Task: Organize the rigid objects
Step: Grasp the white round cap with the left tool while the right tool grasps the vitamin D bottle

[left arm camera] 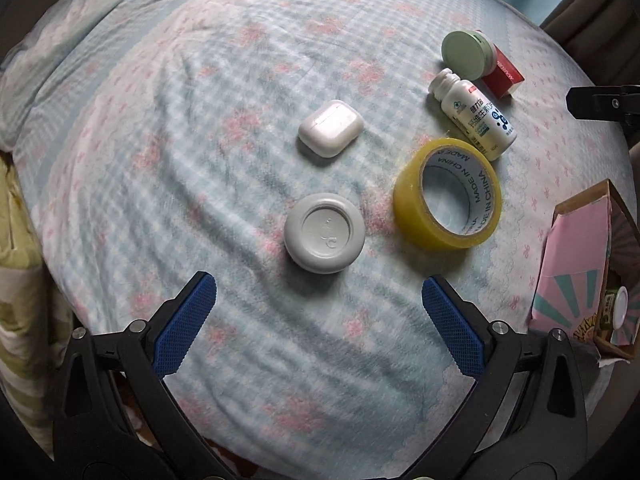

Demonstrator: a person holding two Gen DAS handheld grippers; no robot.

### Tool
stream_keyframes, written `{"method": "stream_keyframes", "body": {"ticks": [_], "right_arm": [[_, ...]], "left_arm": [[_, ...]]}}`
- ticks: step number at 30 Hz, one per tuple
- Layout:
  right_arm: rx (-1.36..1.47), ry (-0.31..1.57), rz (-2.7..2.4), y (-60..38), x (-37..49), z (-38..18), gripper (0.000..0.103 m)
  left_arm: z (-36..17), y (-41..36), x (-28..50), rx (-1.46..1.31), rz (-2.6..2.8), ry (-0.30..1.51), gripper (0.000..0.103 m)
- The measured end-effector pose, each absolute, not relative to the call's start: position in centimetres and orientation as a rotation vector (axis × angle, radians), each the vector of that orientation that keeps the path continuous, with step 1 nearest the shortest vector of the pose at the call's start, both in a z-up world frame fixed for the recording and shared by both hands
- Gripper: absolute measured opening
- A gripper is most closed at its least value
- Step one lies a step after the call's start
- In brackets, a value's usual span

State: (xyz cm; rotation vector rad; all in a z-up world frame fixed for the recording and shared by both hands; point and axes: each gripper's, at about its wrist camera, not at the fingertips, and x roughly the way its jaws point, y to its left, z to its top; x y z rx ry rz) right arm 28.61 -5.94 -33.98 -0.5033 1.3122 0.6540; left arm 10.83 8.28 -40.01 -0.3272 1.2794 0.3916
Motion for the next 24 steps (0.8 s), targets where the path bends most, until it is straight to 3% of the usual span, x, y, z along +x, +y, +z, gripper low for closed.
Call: {"method": "stream_keyframes", "body": {"ticks": [14, 18, 24], "right_arm": [[-0.648, 1.407, 0.718, -1.1, 33.1, -42.9, 0.1], [-0.678, 1.428, 0.723, 0.0, 33.8, -44.5, 0.097], [-0.801, 1.433, 0.738, 1.6, 33.7, -46.6, 0.085]], "left_arm": [[-45.6, 9.4, 13.9, -0.37, 0.461, 1.3, 0.096], [-46.5, 9.7, 14.4, -0.384, 0.45, 1.321, 0.077], [-47.1, 10.0, 14.6, -0.386, 0.435, 1.326, 0.072]]}}
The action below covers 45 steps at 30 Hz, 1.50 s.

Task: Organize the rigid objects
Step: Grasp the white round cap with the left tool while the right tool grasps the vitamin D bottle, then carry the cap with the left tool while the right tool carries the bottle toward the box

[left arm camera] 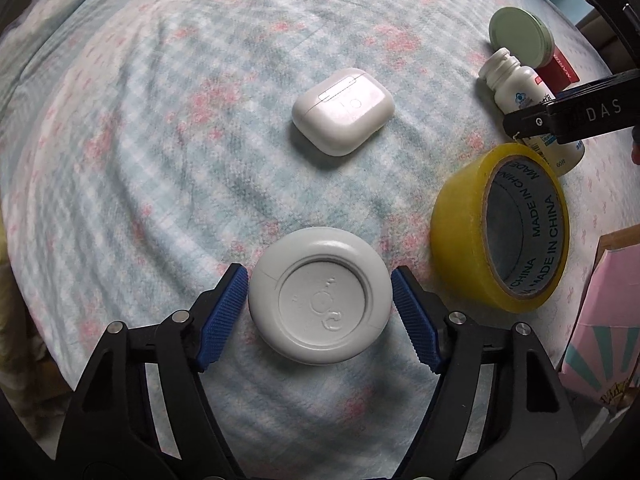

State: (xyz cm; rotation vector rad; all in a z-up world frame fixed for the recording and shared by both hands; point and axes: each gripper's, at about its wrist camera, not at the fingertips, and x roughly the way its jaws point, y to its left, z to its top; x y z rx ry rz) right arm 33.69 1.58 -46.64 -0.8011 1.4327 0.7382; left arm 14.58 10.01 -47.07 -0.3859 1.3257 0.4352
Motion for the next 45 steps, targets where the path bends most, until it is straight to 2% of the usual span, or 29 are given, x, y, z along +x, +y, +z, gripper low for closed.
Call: {"method": "stream_keyframes", "body": {"ticks": [1, 3, 8, 14, 21, 31, 39, 45], "right_arm": [[-0.814, 1.433, 0.739, 1.7, 33.6, -47.0, 0.084], [-0.845, 1.432, 0.743, 1.8, 33.6, -47.4, 0.074], [-0.866, 1.44, 0.754, 2.0, 33.5, -48.0, 0.063], [-0.856, 1.459, 0.745, 2.3, 33.5, -49.0, 0.048], [-0.84, 1.451, 0.747, 2.3, 33.6, -49.1, 0.048], [-0.74, 1.416, 0.758, 1.4, 32.7, -46.4, 0.047], [-0.643, 1.357, 0.762, 0.9, 31.3, -41.1, 0.047], [-0.437, 1.317, 0.746, -1.6, 30.2, -34.8, 0.047]], "left_arm": [[-47.2, 10.0, 14.6, -0.384, 0.432, 1.326, 0.072], [-47.5, 10.0, 14.7, -0.385, 0.428, 1.334, 0.066], [-47.7, 9.8, 14.8, -0.374, 0.424, 1.33, 0.054], [-47.2, 9.9, 14.4, -0.363, 0.403, 1.323, 0.054], [-47.0, 10.1, 14.1, -0.391, 0.407, 1.314, 0.054], [-45.3, 11.0, 12.4, -0.412, 0.424, 1.269, 0.054], [-41.1, 10.7, 12.2, -0.373, 0.413, 1.196, 0.054], [-34.9, 10.3, 12.9, -0.273, 0.363, 1.12, 0.054]]}}
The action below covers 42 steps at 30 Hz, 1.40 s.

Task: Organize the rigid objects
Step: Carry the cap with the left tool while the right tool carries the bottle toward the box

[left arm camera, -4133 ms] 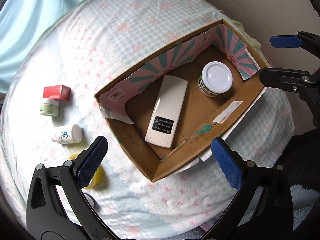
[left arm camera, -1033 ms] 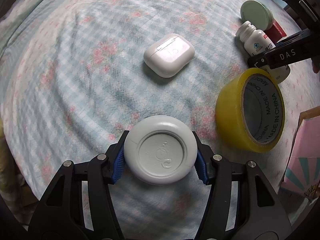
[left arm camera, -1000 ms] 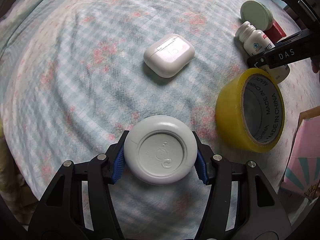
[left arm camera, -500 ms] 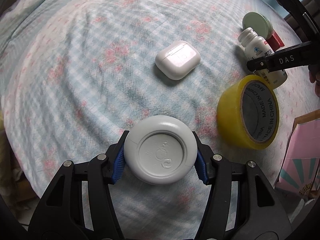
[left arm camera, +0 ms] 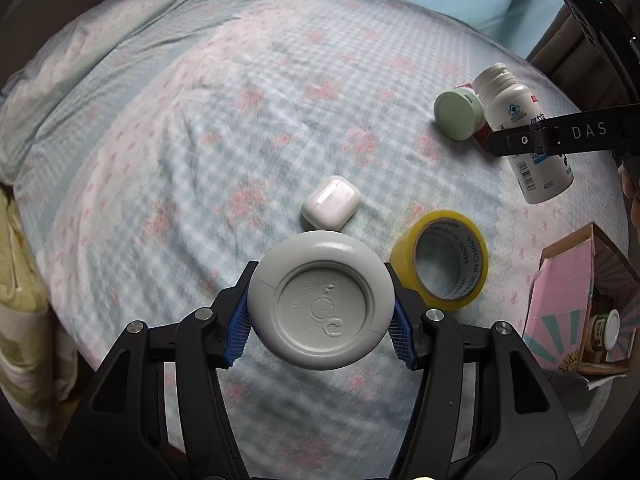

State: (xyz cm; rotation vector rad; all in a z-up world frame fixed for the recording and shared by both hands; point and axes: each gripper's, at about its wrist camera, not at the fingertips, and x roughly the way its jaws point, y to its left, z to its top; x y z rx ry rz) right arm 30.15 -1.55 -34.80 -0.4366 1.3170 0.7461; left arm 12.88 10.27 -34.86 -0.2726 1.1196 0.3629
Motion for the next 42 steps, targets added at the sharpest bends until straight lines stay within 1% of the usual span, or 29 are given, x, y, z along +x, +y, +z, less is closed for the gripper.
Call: {"method": "stream_keyframes", "body": {"ticks": [6, 12, 20, 26, 31, 38, 42], "right_arm": [[-0.28, 1.235, 0.698, -6.4, 27.8, -27.7, 0.047], [-0.17, 1.144, 0.634, -11.7, 25.6, -21.6, 0.047], [-0.052, 1.067, 0.551, -19.8, 22.4, -17.5, 0.047], [0.012, 1.054, 0.445, -26.8, 20.6, -16.8, 0.047], [0.079, 1.084, 0.306, -33.2, 19.8, -17.8, 0.047], [0.177, 1.133, 0.127, -40.4, 18.6, -20.1, 0.047], [0.227, 1.181, 0.049, -43.7, 18.5, -22.7, 0.047]], "left_arm": [[-28.1, 8.6, 13.2, -0.186, 0.3, 1.021, 0.054], [-22.9, 4.5, 13.3, -0.136, 0.197, 0.955, 0.054], [-18.3, -3.0, 13.8, -0.067, 0.059, 0.905, 0.054], [-16.9, -8.8, 14.7, -0.05, -0.056, 0.912, 0.054], [-17.2, -13.7, 16.3, -0.013, -0.173, 0.928, 0.054], [-19.7, -20.4, 19.3, 0.048, -0.331, 0.988, 0.054], [-22.4, -24.1, 20.3, 0.099, -0.398, 1.045, 0.054]]}}
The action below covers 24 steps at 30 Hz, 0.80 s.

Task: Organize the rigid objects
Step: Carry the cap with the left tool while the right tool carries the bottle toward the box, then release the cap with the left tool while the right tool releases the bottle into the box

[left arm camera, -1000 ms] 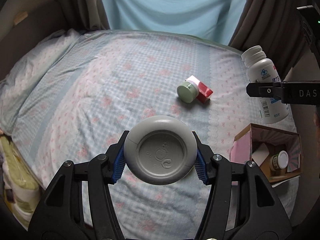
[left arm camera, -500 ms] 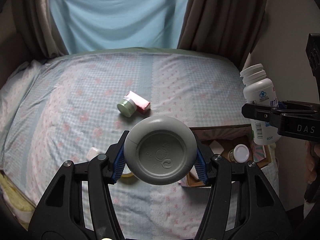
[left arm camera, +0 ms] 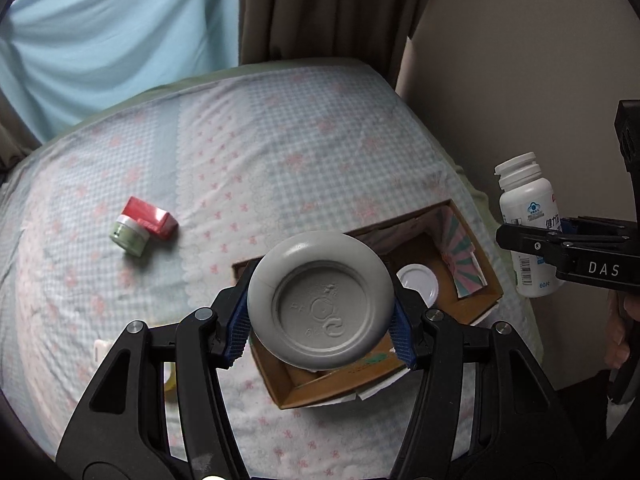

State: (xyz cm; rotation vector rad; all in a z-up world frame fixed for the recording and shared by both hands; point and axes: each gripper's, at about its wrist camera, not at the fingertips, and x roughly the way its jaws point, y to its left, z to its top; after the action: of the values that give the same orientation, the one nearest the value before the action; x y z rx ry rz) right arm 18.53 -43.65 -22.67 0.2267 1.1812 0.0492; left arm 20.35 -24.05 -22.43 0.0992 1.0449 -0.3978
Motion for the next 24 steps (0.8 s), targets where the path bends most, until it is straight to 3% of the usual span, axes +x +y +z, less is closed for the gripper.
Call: {"method": "stream_keyframes", "body": {"ticks": [17, 24], "right_arm": [[0.277, 1.269, 0.002, -47.5, 19.8, -32.7, 0.047], [0.266, 1.29, 0.03, -47.7, 20.0, -34.4, 0.048]], "left_arm": [[-38.1, -33.0, 21.7, 0.352, -0.547, 1.314, 0.054], [-40.1, -34.8, 20.8, 0.462, -0.617, 1.356, 0.054]]}}
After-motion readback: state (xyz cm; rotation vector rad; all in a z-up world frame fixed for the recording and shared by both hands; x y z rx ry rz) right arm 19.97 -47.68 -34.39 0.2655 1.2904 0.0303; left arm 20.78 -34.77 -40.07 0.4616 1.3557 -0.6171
